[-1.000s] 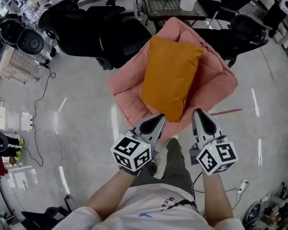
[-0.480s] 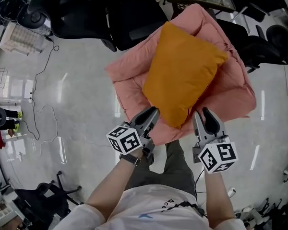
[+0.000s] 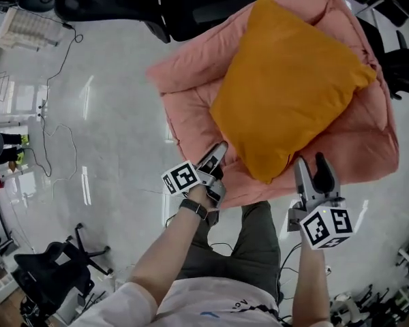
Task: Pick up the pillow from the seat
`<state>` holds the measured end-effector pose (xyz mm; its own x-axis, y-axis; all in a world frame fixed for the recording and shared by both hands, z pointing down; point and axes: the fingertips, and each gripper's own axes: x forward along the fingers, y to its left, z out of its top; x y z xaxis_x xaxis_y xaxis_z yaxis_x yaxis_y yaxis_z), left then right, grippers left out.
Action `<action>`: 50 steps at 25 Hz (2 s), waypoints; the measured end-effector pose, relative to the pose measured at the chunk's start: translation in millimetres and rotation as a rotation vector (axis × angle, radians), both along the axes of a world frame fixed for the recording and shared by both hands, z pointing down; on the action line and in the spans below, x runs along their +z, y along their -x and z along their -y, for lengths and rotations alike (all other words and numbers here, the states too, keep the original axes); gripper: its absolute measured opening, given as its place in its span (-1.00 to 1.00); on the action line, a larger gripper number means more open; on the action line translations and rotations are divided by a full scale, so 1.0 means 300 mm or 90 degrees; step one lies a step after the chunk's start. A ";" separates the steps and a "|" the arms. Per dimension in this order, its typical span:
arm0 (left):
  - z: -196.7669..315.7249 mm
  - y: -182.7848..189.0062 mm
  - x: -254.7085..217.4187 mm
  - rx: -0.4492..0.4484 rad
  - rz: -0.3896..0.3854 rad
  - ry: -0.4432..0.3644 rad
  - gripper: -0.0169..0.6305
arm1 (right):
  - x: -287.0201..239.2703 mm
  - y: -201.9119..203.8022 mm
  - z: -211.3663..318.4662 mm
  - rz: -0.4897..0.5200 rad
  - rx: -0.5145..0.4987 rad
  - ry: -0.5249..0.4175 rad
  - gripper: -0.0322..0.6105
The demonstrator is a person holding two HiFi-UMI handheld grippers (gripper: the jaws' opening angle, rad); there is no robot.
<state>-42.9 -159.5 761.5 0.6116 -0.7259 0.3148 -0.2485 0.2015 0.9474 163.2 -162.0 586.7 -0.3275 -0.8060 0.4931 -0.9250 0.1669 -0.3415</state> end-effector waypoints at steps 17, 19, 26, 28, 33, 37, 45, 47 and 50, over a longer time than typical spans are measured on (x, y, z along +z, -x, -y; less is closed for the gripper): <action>-0.010 -0.065 0.487 -0.164 -0.203 0.181 0.27 | 0.203 -0.021 0.094 0.071 0.045 -0.003 0.22; 0.006 -0.090 0.505 -0.158 -0.224 0.176 0.30 | 0.223 -0.024 0.106 0.073 0.046 -0.003 0.24; 0.059 -0.134 0.477 -0.140 -0.303 0.113 0.29 | 0.303 -0.012 0.137 0.071 0.039 0.014 0.28; 0.069 -0.155 0.489 -0.140 -0.307 0.109 0.29 | 0.328 -0.034 0.160 0.059 0.046 0.020 0.28; 0.089 -0.175 0.500 -0.142 -0.320 0.104 0.28 | 0.367 -0.060 0.186 0.019 0.051 0.032 0.11; 0.098 -0.185 0.477 -0.122 -0.324 0.093 -0.09 | 0.366 -0.053 0.196 -0.029 0.033 0.028 -0.22; 0.068 -0.195 0.308 -0.052 -0.289 0.035 -0.62 | 0.274 -0.049 0.181 -0.068 -0.023 0.015 -0.50; 0.049 -0.191 0.259 -0.037 -0.273 0.021 -0.66 | 0.236 -0.040 0.173 -0.070 -0.034 0.007 -0.53; 0.019 -0.188 0.192 -0.022 -0.254 0.008 -0.68 | 0.175 -0.022 0.155 -0.064 -0.045 -0.008 -0.54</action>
